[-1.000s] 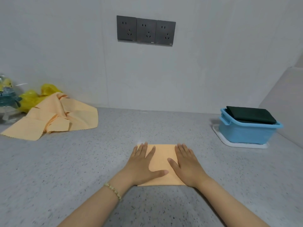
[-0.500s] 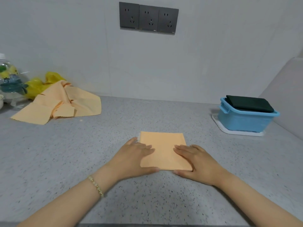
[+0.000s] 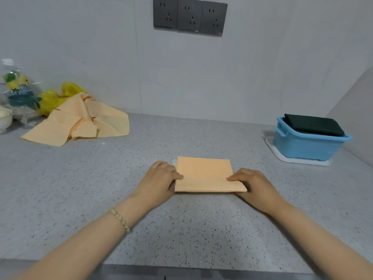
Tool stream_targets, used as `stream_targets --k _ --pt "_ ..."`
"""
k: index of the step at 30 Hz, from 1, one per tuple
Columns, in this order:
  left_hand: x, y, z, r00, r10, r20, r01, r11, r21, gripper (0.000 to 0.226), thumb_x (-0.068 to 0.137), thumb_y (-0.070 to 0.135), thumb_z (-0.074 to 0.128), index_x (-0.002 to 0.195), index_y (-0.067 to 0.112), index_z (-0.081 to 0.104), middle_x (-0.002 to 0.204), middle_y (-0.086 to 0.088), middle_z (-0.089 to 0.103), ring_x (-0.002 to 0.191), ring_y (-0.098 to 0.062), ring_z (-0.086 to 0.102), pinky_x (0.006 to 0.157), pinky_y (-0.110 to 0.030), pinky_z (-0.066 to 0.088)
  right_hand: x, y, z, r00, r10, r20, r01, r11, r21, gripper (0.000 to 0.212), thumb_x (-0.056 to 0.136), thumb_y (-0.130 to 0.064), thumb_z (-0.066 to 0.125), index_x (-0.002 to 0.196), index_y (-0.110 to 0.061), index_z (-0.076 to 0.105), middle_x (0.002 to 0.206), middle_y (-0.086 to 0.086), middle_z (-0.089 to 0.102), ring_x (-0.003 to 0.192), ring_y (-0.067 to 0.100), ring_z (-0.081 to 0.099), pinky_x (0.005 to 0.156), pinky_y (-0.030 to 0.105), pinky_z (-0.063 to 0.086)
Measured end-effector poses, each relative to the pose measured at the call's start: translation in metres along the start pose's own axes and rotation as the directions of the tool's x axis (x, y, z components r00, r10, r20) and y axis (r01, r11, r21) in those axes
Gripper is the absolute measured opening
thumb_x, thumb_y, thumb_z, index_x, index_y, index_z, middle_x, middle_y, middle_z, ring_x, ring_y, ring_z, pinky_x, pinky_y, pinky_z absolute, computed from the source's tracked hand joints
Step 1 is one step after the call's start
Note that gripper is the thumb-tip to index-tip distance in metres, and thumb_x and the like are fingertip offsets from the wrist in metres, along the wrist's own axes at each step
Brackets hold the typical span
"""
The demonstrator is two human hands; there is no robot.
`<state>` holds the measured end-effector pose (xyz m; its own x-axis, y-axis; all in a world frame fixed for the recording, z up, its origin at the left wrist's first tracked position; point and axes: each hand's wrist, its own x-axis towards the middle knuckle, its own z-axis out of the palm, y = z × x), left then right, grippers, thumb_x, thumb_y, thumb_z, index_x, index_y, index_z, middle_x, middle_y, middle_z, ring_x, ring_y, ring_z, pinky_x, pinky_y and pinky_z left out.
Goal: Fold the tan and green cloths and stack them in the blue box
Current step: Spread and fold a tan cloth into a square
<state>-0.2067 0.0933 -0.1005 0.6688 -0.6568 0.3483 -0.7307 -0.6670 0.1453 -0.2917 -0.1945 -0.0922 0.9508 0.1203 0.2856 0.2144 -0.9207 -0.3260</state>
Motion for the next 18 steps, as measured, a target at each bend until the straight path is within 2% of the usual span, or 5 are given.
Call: stream_targets --k 2,6,9,14,18 --pt "0.003 -0.002 0.001 0.992 -0.088 -0.093 0.077 0.99 -0.118 0.019 0.088 0.034 0.064 0.105 0.028 0.072 0.093 0.007 0.066 0.092 -0.012 0.053 0.091 -0.024 0.035 0.005 -0.003 0.003 0.988 0.124 -0.088 -0.11 0.983 0.149 0.005 0.081 -0.029 0.073 0.083 -0.024 0.072 0.083 -0.004 0.063 0.078 0.015 0.059 0.072 0.032 0.046" --pt "0.011 -0.003 0.005 0.901 -0.426 -0.074 0.34 0.804 -0.487 0.026 0.078 0.049 0.071 0.065 0.026 0.07 0.064 0.013 0.06 0.063 -0.002 0.05 0.057 -0.019 0.034 0.015 -0.002 0.015 0.911 0.386 -0.143 -0.318 0.881 0.351 0.028 0.079 -0.042 0.071 0.062 -0.021 0.064 0.073 0.0 0.058 0.07 0.015 0.051 0.065 0.025 0.038" --pt "0.019 -0.003 0.009 0.838 -0.546 -0.016 0.439 0.691 -0.573 0.027 0.076 0.05 0.072 0.063 0.027 0.072 0.057 0.015 0.06 0.055 0.0 0.05 0.057 -0.018 0.035 0.024 -0.002 0.022 0.862 0.488 -0.136 -0.403 0.824 0.399 0.03 0.079 -0.044 0.071 0.065 -0.018 0.068 0.078 0.004 0.064 0.072 0.015 0.053 0.075 0.029 0.041" --pt "0.034 -0.005 0.011 0.798 -0.599 0.07 0.549 0.673 -0.496 0.039 0.081 0.05 0.068 0.053 0.023 0.065 0.051 0.015 0.058 0.055 -0.004 0.053 0.086 -0.035 0.044 0.034 -0.002 0.029 0.804 0.563 -0.193 -0.484 0.807 0.337 0.038 0.083 -0.047 0.066 0.064 -0.014 0.068 0.075 0.002 0.068 0.068 0.003 0.051 0.095 0.037 0.035" --pt "0.041 -0.008 0.008 0.786 -0.592 0.179 0.602 0.667 -0.439 0.037 0.082 0.048 0.068 0.065 0.014 0.069 0.064 0.005 0.061 0.071 -0.019 0.062 0.077 -0.029 0.041 0.038 -0.008 0.03 0.788 0.574 -0.221 -0.513 0.812 0.279 0.03 0.082 -0.043 0.067 0.072 -0.016 0.06 0.08 -0.002 0.062 0.079 0.014 0.055 0.092 0.035 0.032"
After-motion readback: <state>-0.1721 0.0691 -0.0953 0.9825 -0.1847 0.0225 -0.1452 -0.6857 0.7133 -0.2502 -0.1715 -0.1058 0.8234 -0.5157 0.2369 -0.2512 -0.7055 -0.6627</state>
